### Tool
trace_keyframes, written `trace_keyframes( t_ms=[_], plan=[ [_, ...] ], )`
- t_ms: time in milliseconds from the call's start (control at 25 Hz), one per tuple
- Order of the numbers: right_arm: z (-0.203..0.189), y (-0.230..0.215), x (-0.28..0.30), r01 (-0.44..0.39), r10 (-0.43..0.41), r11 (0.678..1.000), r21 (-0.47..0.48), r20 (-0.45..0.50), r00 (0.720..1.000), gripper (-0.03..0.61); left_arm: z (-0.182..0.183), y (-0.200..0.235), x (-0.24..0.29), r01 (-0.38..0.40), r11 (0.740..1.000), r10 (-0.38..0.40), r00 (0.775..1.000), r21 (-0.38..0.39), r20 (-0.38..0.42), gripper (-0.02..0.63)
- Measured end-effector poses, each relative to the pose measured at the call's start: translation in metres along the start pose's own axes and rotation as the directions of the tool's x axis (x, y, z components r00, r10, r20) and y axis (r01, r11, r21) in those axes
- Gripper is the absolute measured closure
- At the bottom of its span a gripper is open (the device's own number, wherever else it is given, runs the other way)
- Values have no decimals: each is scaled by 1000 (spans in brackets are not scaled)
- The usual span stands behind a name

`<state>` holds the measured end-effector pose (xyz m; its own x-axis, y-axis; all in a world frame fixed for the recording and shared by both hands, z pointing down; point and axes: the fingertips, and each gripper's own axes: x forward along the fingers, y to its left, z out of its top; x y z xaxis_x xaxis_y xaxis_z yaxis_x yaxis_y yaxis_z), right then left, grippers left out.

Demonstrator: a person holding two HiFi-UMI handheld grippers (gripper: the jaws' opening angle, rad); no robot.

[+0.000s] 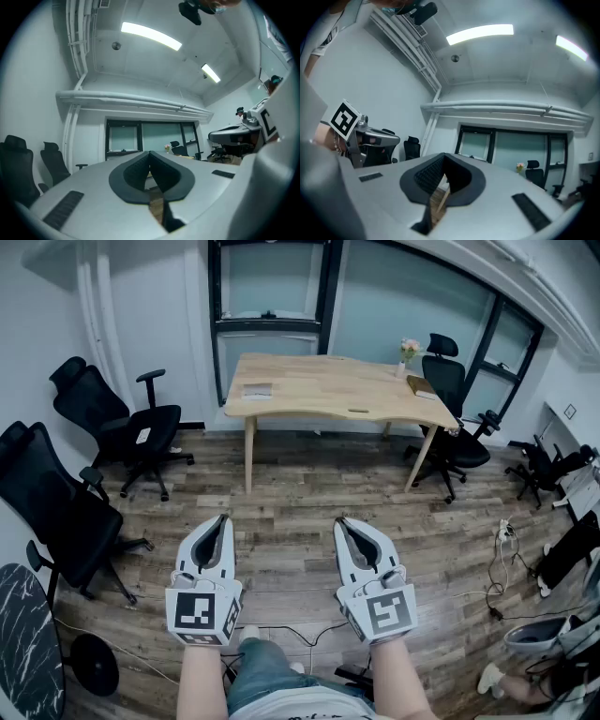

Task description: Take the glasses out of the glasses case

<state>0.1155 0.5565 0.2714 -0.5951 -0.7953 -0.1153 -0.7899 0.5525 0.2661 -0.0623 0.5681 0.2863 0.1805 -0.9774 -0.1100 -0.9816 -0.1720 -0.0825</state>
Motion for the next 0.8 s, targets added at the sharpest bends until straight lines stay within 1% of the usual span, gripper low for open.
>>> trace_keyframes(
  t_ms=[280, 480, 640, 800],
  plan=[
    [-7, -26, -1, 20, -20, 1000, -4, -2, 1000, 568, 0, -20, 27, 28, 1000, -28, 1000, -1, 5, 598],
    [-27, -46, 20, 45, -45, 999, 8, -28, 999, 568, -14, -21, 66, 53, 999, -53, 999, -1, -4, 597],
    [-49, -66, 61, 42, -41, 998, 44, -18, 999, 566, -32, -7, 115, 67, 998, -67, 998, -7, -15, 597],
    [-70, -90, 133, 38, -37, 999, 15, -43, 998, 566, -48, 25, 183, 65, 998, -65, 998, -6, -23, 597]
  ],
)
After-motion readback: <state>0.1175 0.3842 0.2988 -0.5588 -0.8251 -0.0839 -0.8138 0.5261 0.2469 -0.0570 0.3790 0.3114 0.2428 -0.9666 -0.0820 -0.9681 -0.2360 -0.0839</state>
